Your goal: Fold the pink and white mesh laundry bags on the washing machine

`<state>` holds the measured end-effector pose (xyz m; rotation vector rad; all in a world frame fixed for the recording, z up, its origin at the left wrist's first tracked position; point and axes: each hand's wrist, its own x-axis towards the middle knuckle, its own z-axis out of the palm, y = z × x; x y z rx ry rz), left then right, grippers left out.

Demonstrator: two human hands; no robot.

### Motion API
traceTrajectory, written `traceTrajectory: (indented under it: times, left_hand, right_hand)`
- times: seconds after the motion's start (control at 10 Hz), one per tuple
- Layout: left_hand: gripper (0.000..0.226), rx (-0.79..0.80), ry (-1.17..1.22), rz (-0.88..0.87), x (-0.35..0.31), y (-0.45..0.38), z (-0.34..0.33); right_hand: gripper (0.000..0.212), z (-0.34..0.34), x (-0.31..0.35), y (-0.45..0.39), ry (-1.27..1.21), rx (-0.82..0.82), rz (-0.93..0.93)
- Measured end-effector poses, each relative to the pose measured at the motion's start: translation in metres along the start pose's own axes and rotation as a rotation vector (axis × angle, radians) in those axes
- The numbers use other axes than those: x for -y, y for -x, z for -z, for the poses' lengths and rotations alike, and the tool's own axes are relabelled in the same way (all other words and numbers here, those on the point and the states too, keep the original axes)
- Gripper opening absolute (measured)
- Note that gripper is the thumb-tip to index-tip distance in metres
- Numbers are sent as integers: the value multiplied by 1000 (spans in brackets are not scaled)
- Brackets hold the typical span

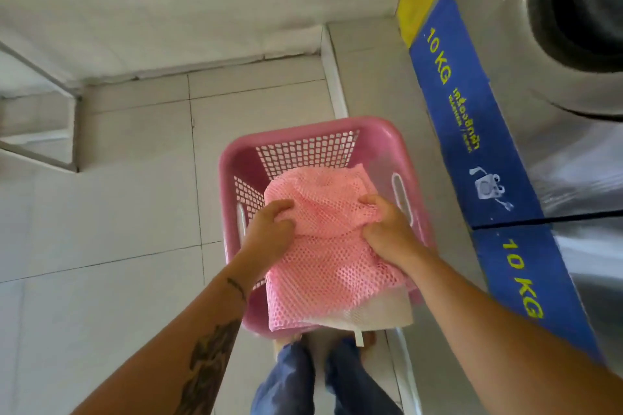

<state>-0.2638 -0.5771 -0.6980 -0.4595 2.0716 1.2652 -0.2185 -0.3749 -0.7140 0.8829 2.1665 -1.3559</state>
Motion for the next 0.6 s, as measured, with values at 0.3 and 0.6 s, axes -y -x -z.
traceTrajectory:
  times: [0.3,0.6]
  left_hand:
    - [42,2,-55,119,89,-115,-53]
    - [60,151,-283,110,113,-163,-66]
  right_hand:
    - [68,-71,-85,-124,39,49,32]
    - [83,-90,-110,-167,235,120,40]
